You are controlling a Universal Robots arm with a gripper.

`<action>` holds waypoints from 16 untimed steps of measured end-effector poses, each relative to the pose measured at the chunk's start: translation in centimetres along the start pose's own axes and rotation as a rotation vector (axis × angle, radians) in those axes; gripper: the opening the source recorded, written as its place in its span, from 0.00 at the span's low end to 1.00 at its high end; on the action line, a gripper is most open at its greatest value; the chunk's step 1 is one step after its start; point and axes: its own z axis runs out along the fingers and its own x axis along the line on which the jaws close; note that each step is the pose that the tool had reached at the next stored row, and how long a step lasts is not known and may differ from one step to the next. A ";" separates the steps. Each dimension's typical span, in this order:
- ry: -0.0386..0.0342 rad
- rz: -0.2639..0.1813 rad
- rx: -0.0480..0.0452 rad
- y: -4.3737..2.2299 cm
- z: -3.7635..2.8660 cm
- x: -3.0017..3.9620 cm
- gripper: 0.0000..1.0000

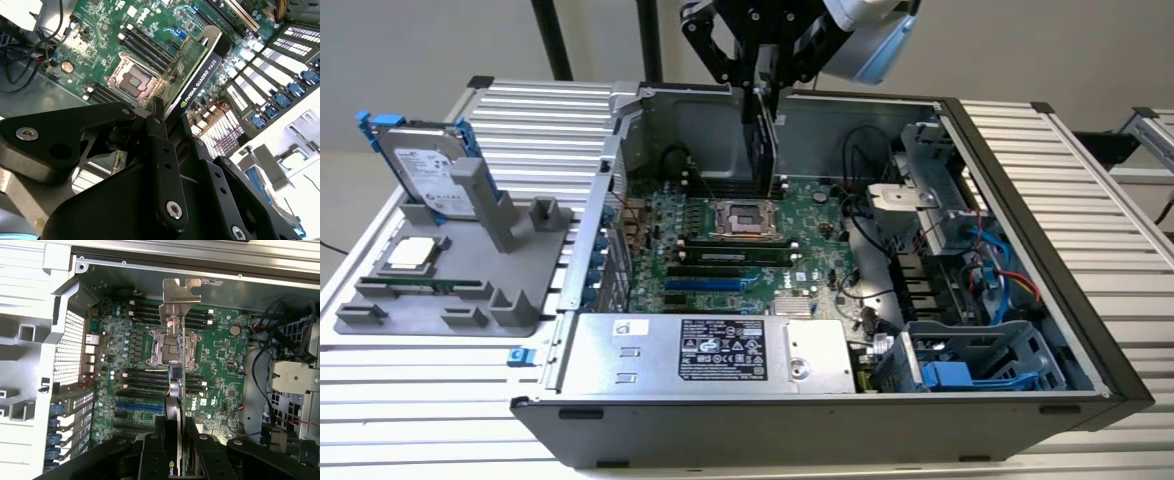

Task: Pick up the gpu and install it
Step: 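Insert the gpu into the slot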

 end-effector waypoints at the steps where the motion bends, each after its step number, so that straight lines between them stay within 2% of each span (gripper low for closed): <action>1: 0.0002 -0.004 0.0000 0.00 0.00 0.00 0.00; 16: 0.0036 -0.064 -0.0011 0.00 0.00 0.00 0.00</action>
